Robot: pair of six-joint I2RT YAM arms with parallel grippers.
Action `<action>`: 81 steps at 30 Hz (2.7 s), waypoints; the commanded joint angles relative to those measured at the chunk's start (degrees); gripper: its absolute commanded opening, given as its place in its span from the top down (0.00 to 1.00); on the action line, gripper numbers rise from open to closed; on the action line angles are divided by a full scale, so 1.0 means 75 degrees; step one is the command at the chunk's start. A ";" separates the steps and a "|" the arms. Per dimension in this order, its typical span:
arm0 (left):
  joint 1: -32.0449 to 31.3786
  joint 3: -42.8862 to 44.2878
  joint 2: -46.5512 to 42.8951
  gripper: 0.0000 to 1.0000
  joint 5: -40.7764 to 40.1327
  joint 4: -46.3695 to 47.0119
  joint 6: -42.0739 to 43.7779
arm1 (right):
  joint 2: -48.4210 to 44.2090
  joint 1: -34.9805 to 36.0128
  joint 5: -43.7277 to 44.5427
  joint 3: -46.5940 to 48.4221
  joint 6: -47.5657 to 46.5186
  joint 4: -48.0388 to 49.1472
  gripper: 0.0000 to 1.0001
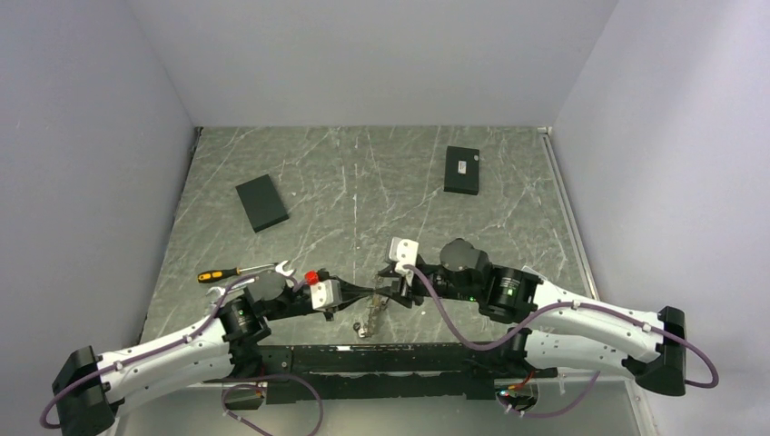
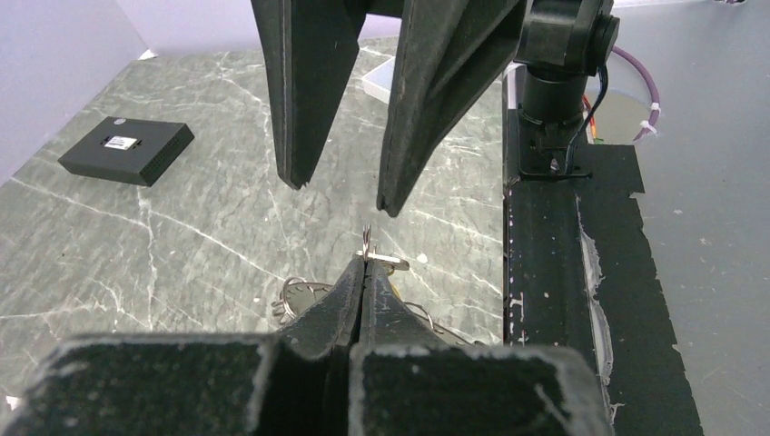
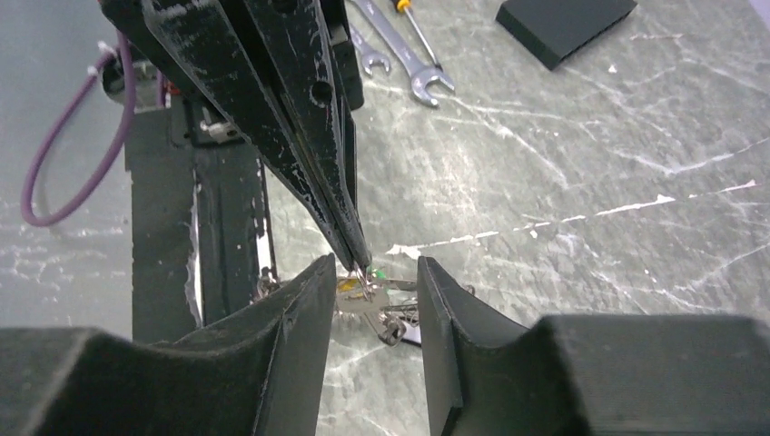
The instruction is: Put the keys on the keyring
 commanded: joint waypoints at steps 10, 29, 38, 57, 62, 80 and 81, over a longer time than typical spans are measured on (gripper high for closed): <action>-0.0027 0.0680 -0.0135 1.00 0.0219 -0.0238 0.0321 | 0.0487 0.0032 -0.0163 0.0715 -0.0848 -0.0716 0.60; -0.0025 0.0587 -0.0199 1.00 0.0300 -0.0179 0.0315 | 0.0996 0.0055 -0.0651 0.0981 -0.0799 -0.1003 0.73; -0.0025 0.0523 -0.0340 1.00 0.0289 -0.0146 0.0263 | 0.1050 0.0061 -0.0618 0.0892 -0.0776 -0.0860 1.00; -0.0025 0.0552 -0.0886 0.52 -0.0275 -0.0899 0.0594 | -0.0107 0.0050 -0.1079 0.0207 -0.0714 -0.0129 1.00; -0.0025 0.0722 -0.0313 0.51 0.0253 -0.0708 0.0585 | -0.0166 0.0044 -0.1180 0.0184 -0.0647 -0.0072 1.00; -0.0025 0.0631 0.0299 0.76 0.1037 0.0406 0.0412 | -0.0225 0.0051 -0.1251 0.0038 -0.0637 0.0163 1.00; -0.0025 0.0628 0.0321 0.79 0.1103 0.0427 0.0409 | -0.0232 0.0045 -0.1231 0.0032 -0.0631 0.0191 1.00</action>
